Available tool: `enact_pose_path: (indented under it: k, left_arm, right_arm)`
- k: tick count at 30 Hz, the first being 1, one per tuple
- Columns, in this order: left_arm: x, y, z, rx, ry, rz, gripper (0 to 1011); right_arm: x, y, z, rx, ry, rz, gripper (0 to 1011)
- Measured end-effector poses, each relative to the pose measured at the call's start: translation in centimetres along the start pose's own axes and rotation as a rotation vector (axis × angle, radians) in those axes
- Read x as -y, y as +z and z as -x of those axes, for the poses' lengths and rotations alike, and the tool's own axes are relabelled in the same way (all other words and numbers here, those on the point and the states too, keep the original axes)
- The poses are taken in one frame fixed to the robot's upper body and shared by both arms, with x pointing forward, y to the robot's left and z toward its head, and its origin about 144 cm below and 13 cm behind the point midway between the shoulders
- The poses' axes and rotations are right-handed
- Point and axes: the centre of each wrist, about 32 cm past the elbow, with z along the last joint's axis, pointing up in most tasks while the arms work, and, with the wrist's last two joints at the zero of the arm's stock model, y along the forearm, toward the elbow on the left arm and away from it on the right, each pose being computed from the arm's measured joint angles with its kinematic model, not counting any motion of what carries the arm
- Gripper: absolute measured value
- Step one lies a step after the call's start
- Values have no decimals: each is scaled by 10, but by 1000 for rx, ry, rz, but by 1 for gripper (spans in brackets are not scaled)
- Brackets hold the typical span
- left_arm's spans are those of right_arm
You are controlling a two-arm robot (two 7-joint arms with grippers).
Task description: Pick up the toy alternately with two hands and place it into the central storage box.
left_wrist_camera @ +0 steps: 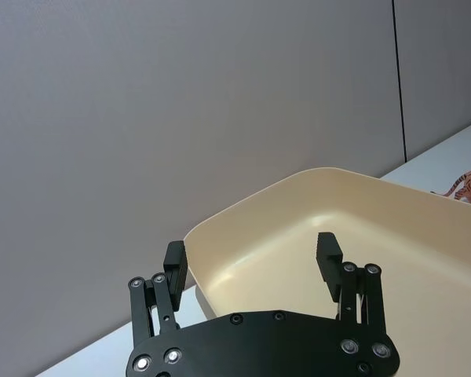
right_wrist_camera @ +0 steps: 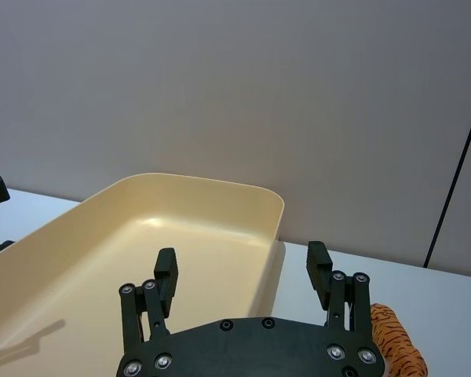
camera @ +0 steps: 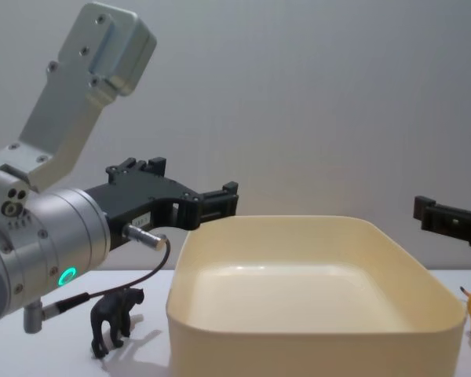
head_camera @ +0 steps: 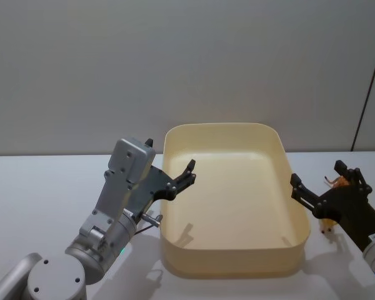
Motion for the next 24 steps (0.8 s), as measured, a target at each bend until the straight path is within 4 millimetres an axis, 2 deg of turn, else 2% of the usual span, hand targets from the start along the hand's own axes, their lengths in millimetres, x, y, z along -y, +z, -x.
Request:
enact_pose_path:
  k: [24]
  left_arm:
    - [0, 0, 0, 0, 0, 0, 1002]
  right_arm:
    - [0, 0, 0, 0, 0, 0, 1001]
